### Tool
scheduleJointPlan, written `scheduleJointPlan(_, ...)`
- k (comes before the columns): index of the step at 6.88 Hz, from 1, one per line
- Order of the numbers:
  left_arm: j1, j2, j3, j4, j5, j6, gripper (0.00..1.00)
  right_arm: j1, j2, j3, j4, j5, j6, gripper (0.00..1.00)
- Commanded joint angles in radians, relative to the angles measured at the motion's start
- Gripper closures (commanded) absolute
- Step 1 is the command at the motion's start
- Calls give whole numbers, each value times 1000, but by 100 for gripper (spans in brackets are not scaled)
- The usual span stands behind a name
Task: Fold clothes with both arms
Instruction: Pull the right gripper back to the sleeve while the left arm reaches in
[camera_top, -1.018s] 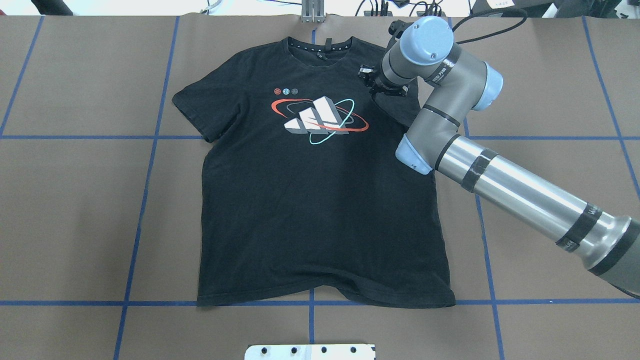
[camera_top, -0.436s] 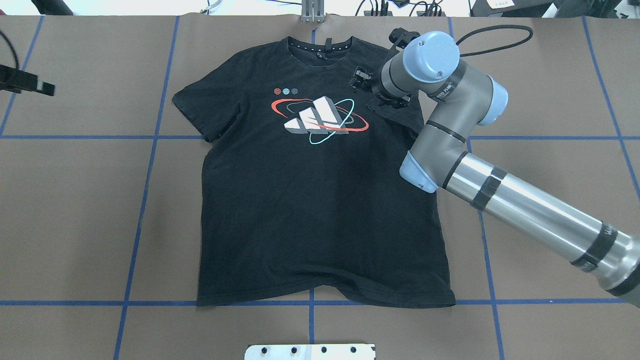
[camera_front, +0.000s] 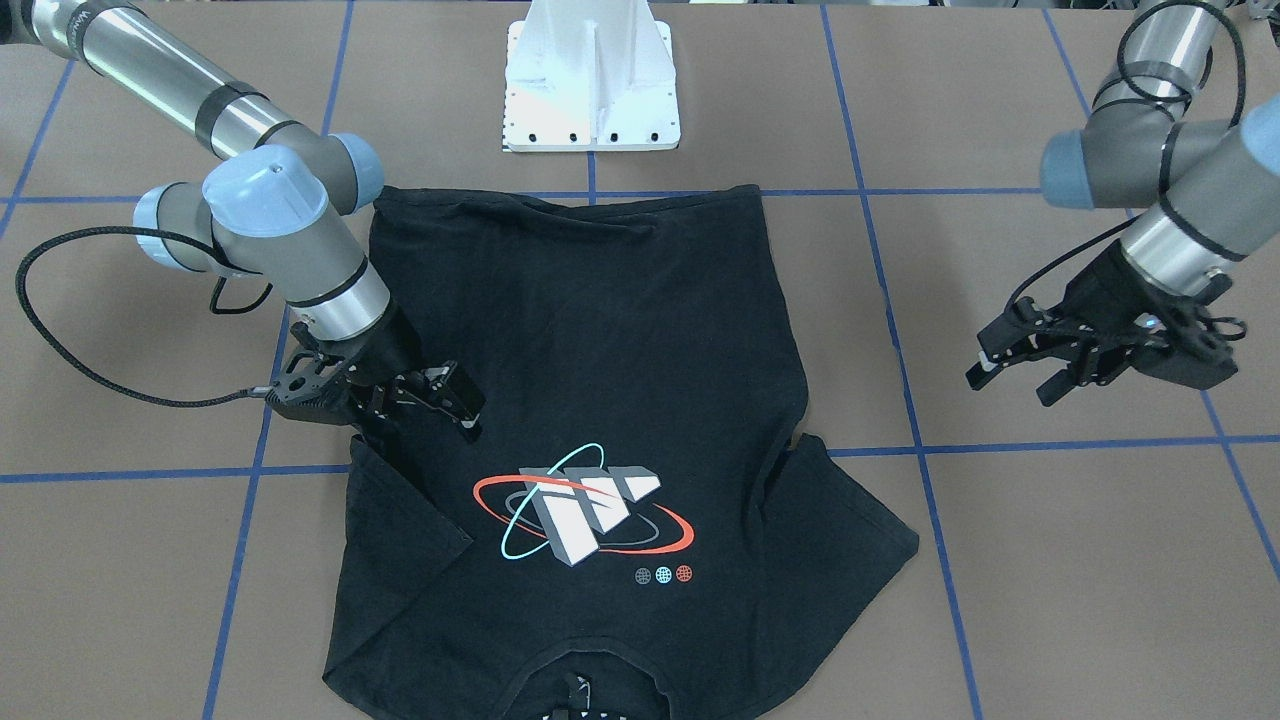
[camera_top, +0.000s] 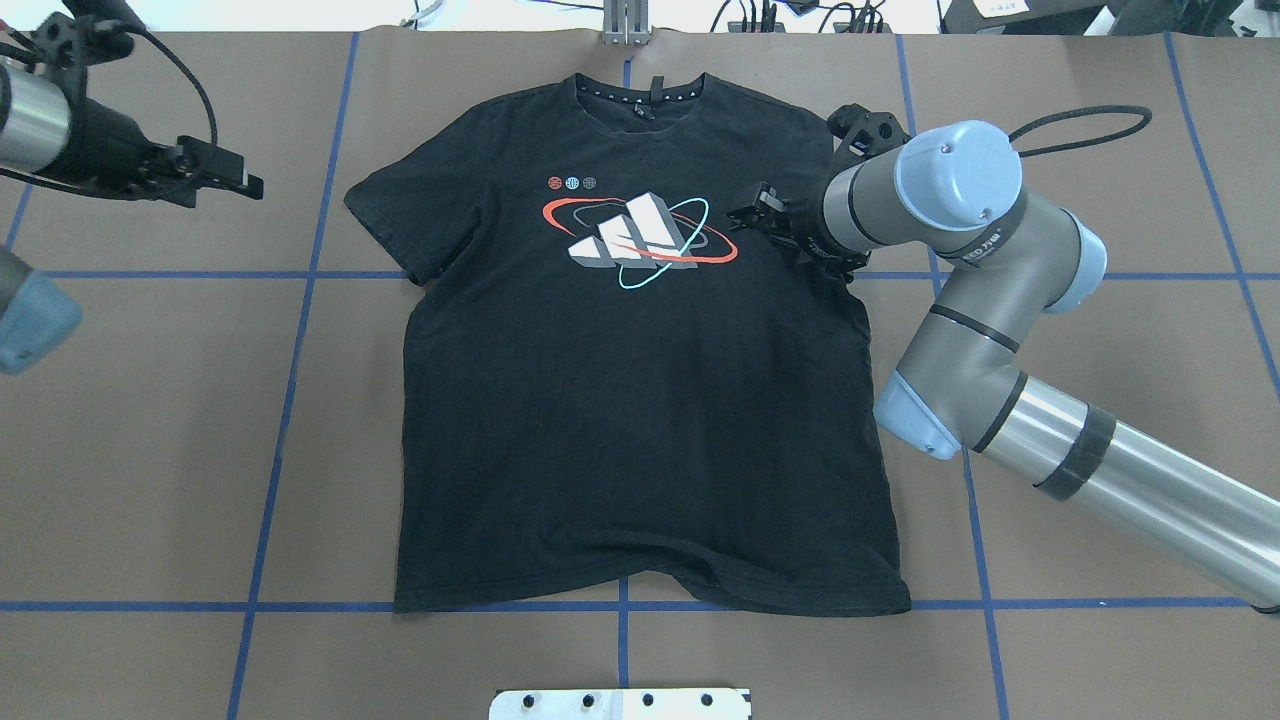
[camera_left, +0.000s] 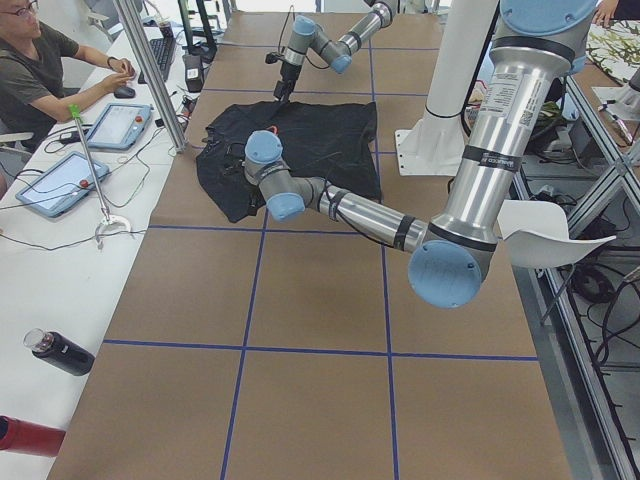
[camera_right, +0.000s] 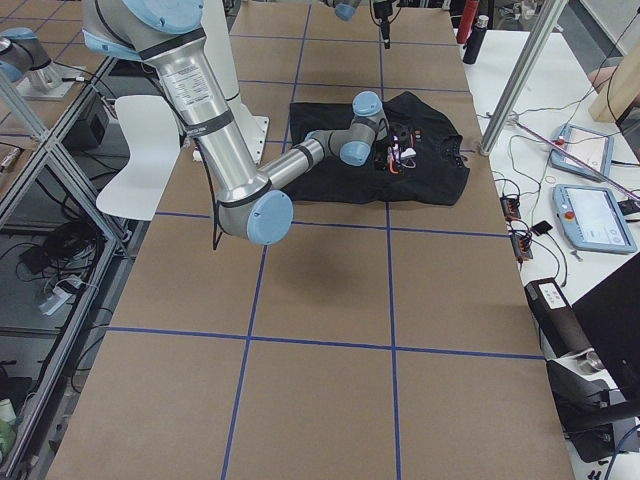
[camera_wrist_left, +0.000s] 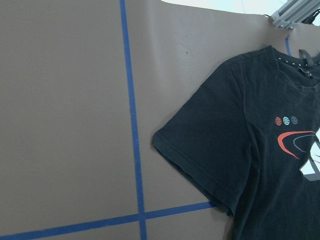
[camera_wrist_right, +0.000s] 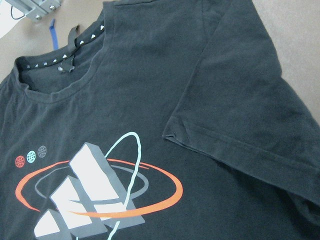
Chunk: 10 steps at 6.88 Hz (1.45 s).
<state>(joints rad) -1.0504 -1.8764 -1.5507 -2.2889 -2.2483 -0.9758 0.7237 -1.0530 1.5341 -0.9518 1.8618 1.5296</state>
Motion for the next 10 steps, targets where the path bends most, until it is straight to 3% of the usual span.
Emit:
scheduleJointPlan(1, 33, -125, 204, -21, 19, -12, 1, 29, -3, 38, 4, 26, -9, 0)
scheduleJointPlan(2, 35, -182, 297, -35, 19, -14, 1, 52, -2, 44, 2, 43, -14, 0)
scheduleJointPlan(4, 36, -202, 356, -105, 41, -15, 4, 138, -71, 96, 11, 184, -17, 0)
scheduleJointPlan(5, 36, -243, 413, -151, 97, -18, 10, 137, -128, 145, 11, 174, -17, 0)
scheduleJointPlan(7, 67, -256, 438, -156, 114, -60, 27, 137, -177, 166, 14, 160, -14, 0)
scheduleJointPlan(8, 90, -256, 443, -159, 177, -89, 32, 135, -196, 181, 14, 152, -14, 0)
scheduleJointPlan(10, 109, -268, 466, -161, 197, -92, 36, 132, -203, 182, 14, 152, -13, 0)
